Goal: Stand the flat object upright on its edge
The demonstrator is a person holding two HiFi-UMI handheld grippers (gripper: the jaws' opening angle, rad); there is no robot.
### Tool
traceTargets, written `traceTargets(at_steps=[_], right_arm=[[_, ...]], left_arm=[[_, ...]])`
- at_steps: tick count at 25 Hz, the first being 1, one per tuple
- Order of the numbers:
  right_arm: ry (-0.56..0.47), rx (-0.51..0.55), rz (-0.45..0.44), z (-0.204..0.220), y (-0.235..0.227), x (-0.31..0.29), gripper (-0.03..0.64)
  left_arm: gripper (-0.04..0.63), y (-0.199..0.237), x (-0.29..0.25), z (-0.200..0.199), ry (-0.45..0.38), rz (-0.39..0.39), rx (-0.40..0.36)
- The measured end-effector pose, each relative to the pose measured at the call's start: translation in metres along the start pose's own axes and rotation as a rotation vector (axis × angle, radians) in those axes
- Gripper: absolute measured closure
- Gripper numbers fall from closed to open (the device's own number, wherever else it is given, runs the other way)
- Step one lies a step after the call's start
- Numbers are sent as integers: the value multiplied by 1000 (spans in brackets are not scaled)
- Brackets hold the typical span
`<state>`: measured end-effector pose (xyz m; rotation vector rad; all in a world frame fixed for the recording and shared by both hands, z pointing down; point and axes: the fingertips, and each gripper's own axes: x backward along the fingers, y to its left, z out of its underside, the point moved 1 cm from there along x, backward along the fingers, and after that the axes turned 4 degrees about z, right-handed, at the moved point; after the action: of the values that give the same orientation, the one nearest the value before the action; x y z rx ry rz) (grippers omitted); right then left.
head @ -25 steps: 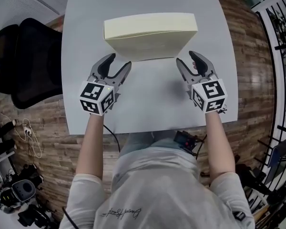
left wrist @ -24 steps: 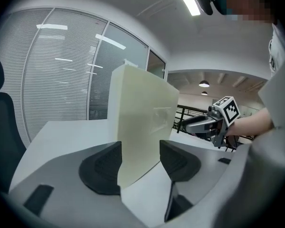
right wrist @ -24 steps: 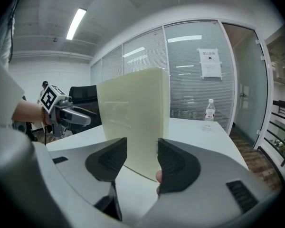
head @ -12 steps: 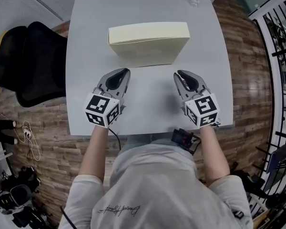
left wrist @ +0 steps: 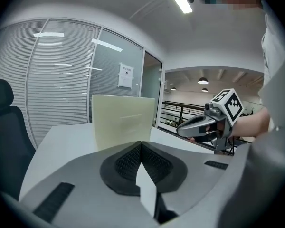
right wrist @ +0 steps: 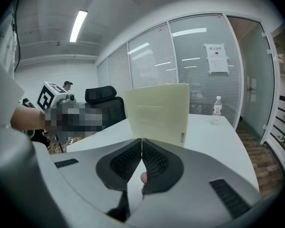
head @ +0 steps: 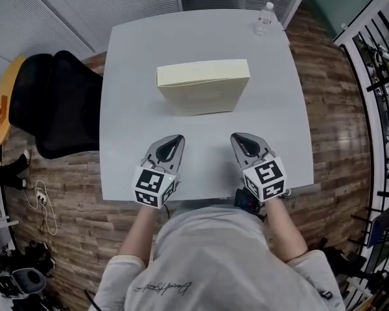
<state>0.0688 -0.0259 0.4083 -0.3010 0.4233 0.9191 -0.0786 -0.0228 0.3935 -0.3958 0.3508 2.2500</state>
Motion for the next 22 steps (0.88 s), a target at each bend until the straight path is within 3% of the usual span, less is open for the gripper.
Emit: traceTargets(at_steps=[9,22], right_arm=[[13,-8,-22,-1,19,6,592],[-1,12,-40,-8,27,0,592]], left_arm=[[584,-21,12,3,-20,-6,3],[584,-16,16,1,-21,-17,-4]])
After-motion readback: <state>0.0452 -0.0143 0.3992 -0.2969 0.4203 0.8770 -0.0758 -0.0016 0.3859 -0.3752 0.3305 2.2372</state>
